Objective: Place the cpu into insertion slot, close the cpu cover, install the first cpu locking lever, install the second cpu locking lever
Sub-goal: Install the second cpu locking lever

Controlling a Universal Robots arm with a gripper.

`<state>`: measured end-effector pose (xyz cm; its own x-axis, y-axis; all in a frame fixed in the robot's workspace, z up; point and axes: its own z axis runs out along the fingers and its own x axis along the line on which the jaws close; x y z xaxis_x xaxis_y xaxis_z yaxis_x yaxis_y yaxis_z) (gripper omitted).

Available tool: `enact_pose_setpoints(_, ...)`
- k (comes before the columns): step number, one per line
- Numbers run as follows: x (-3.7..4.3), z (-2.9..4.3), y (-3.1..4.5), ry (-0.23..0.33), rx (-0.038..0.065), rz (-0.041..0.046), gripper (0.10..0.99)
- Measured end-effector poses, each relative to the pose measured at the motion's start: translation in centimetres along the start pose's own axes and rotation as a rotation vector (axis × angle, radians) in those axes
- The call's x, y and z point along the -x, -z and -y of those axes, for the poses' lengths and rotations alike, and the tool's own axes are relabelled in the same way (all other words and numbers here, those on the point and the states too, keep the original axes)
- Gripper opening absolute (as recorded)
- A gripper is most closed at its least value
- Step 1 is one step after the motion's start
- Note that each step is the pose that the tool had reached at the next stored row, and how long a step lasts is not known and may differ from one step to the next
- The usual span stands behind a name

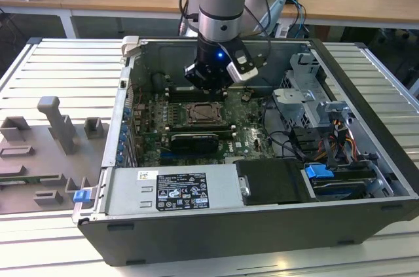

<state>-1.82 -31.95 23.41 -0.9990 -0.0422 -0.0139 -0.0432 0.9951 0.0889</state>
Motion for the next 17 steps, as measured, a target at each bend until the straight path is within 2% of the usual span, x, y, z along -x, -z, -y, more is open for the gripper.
enact_pose_setpoints(9, -0.04, 0.57, 0.64, 0.000, 0.000, 0.0000, 0.106)
enact_pose_setpoints(11, -0.15, 1.07, 0.67, 0.000, 0.000, 0.0000, 0.106)
enact_pose_setpoints(17, -0.34, 3.48, 0.78, 0.000, 0.000, -0.0009, 0.106)
